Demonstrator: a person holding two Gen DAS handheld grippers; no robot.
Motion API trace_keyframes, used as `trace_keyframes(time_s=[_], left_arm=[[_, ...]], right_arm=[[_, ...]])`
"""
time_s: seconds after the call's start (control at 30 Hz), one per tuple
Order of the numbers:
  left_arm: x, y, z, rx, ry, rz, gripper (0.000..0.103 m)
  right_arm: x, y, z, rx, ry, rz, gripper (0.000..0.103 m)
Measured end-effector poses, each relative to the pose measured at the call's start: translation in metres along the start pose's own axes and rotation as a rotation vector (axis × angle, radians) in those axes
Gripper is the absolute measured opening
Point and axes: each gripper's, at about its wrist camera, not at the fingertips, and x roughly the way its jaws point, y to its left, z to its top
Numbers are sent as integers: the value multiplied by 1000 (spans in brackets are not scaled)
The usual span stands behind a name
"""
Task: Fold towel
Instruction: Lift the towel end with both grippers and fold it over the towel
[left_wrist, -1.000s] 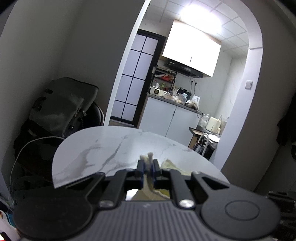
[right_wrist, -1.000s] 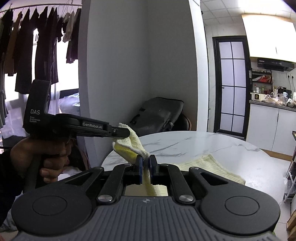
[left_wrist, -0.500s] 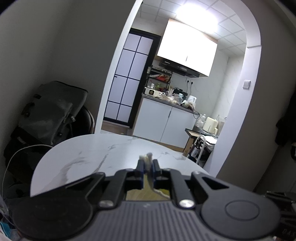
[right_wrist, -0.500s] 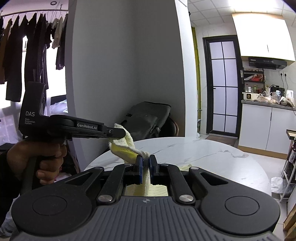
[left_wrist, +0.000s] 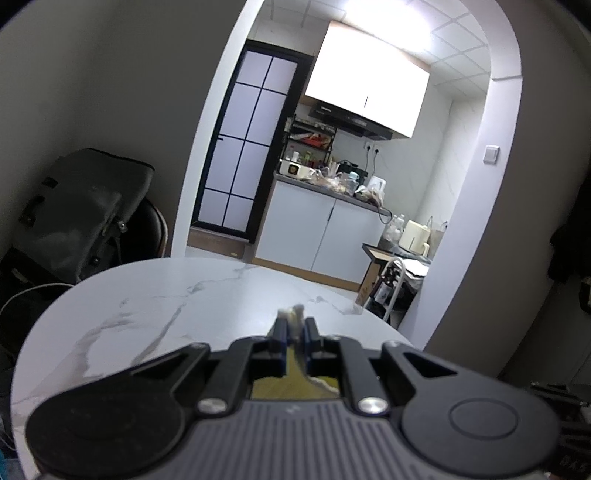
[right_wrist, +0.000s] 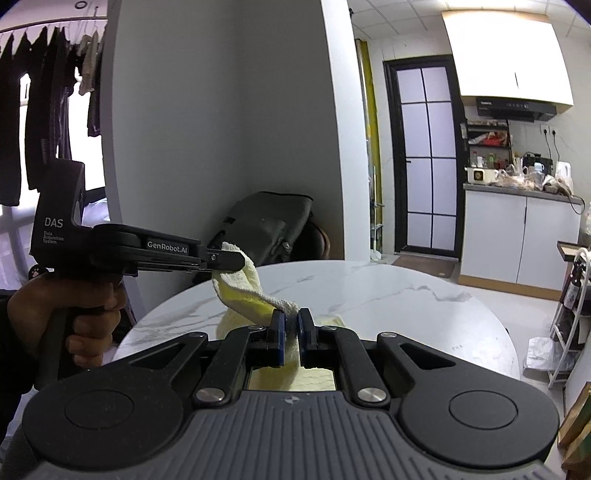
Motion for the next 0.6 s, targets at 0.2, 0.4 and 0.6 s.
trace_keyframes(time_s=[0.2,0.4,0.6], left_arm=[[26,-4,-1,1,27,1,9],[50,-7,-3,8,61,1,9],[75,-9,-8,6,94,2,9]], right_arm=[[11,-17,-8,26,14,-3,8],[20,-35,-15,54,40,-3,8],[28,-55,-26,88,67,-9,8]])
